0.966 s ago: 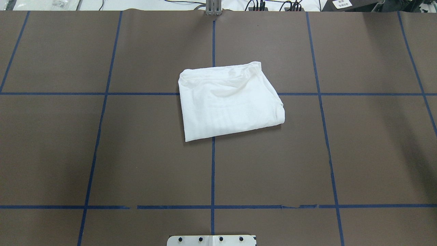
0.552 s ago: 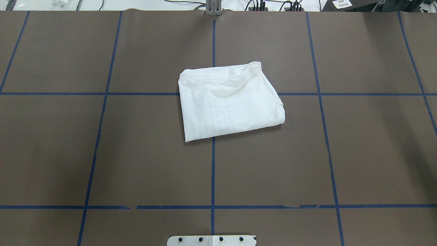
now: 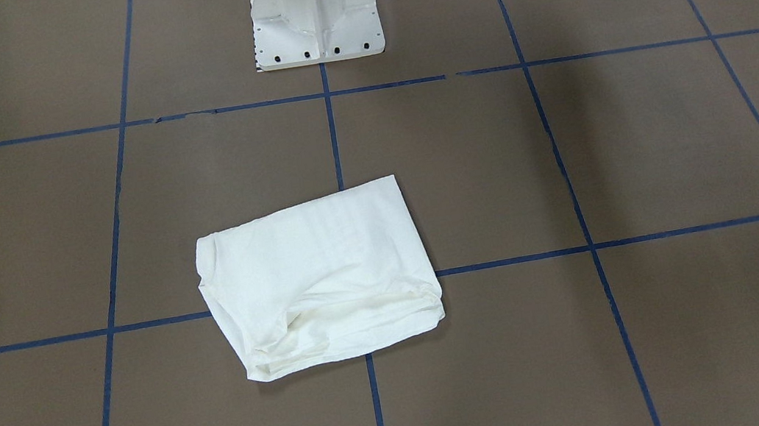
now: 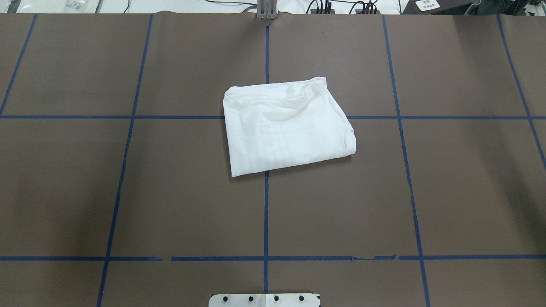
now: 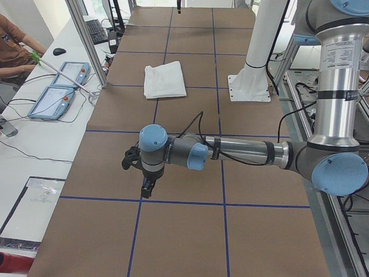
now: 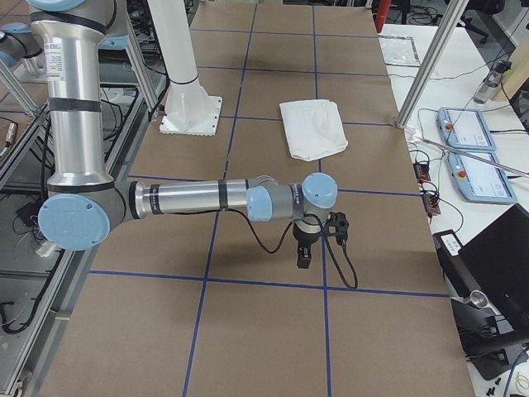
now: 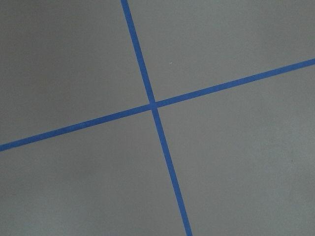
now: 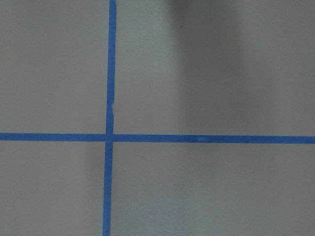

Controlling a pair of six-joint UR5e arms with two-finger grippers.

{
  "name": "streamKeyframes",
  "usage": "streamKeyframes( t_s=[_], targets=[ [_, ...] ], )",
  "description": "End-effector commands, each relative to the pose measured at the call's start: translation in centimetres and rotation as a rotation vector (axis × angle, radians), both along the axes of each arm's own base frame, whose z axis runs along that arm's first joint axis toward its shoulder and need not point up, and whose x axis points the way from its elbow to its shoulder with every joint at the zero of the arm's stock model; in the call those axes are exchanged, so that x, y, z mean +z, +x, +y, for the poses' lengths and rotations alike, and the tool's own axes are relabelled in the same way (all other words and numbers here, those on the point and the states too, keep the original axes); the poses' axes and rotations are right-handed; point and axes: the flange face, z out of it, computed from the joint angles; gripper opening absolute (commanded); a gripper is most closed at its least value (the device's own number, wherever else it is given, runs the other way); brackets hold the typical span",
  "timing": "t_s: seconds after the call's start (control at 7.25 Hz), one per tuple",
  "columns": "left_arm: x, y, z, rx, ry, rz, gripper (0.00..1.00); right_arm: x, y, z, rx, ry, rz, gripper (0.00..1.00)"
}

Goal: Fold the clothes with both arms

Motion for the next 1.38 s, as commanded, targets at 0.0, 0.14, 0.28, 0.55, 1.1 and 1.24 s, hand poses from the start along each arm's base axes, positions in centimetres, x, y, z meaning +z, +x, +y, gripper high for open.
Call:
streamKeyframes(
  t_s=[0.0,0.14,0.28,0.55,1.1,1.24],
  targets=[
    [0.3,-0.2,0.1,0.007,0.007,-0.002,1.0,-0.3,1.3,0.3,0.025,0.002,-0.02,1.0],
    [0.2,-0.1,0.0,0.005,0.005,0.003,1.0,-0.6,1.5,0.1,0.029,0.004,-0.026,1.0],
    [0.1,-0.2,0.0,0.003,0.007,0.003,1.0,-0.8,1.5,0.0,0.029,0.011,-0.027,1.0],
    [-0.3,-0.3,-0.1,0.001,0.018,0.004,1.0,-0.9,1.5,0.0,0.028,0.013,-0.026,1.0],
    [-1.4,-0.4,-0.9,-0.005,0.033,0.005,1.0,-1.0,1.5,0.0,0.029,0.018,-0.028,1.0],
    [-1.5,-0.4,-0.8,-0.002,0.036,0.006,1.0,-0.9,1.5,0.0,0.029,0.017,-0.028,1.0]
  ],
)
